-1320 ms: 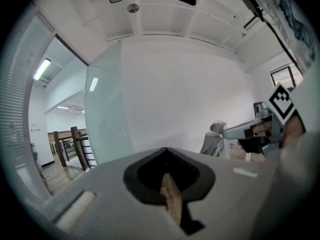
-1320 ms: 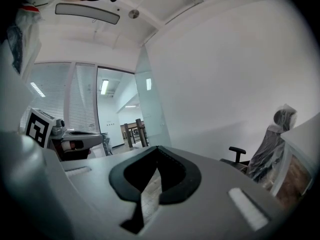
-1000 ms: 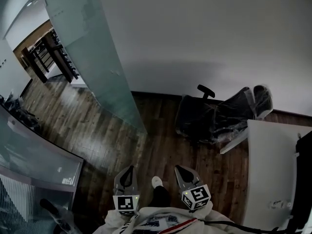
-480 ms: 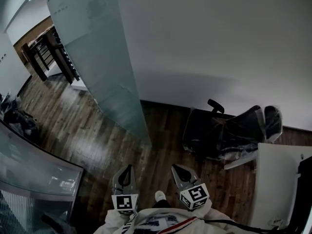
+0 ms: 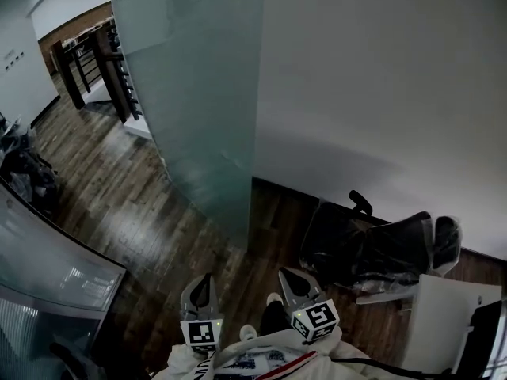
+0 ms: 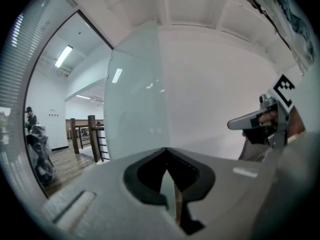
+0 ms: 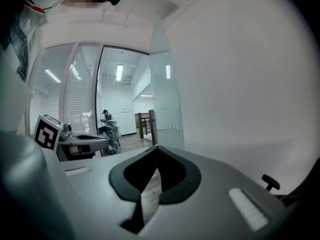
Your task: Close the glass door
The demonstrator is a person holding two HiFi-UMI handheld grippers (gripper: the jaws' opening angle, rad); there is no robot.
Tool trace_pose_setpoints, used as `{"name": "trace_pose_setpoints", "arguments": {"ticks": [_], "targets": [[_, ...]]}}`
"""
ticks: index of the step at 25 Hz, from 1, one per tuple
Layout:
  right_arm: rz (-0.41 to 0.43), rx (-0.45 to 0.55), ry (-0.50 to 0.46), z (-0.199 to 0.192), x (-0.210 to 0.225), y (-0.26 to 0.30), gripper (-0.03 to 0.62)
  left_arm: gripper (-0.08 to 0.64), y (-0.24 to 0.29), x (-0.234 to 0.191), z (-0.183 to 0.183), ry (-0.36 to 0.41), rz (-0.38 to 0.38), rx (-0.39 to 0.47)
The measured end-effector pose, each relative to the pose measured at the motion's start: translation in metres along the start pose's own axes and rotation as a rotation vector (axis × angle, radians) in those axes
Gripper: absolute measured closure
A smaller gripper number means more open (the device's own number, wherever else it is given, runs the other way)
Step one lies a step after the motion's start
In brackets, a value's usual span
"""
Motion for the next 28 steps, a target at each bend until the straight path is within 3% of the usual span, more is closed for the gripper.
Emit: {"name": "trace_pose_setpoints", "arguments": {"ticks": [5, 11, 15, 22, 25, 28], "targets": [[0.044, 0.002, 0.016, -0.001, 0.03, 0.06, 0.584, 0.558, 0.038, -0.019, -0.004, 0.005, 0.054, -0.011], [0.162, 0.003, 0.031, 0.007, 0.061, 0.144, 0.584, 0.557, 0.1, -0.047, -0.001, 0.031, 0.156, -0.018], [0.211, -0.013, 0.041, 0.009, 0.088, 0.186, 0.584, 0.558, 0.139, -0.057, 0.014, 0.031, 0.204, -0.031], [0.29, -0.039, 0.052, 0.004, 0.126, 0.246, 0.584, 0.558, 0.177, -0.067, -0.008, 0.018, 0.297, -0.068], [0.303, -0.072, 0.017, -0.009, 0.156, 0.273, 0.584, 0.558, 0.191, -0.071, -0.007, 0.047, 0.335, -0.065], [0.406, -0.075, 0.002, -0.013, 0.174, 0.3, 0.584, 0.558, 0.196, -0.077, -0.002, 0.055, 0.37, -0.074]]}}
Point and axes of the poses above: the fingertips, and each gripper's own axes: y forward along the fingers, x to its right, z out of its top, the point moved 4 cm from there along -y, backward along the fingers, and after that the axes turned 10 degrees about x, right-handed, at the moved point
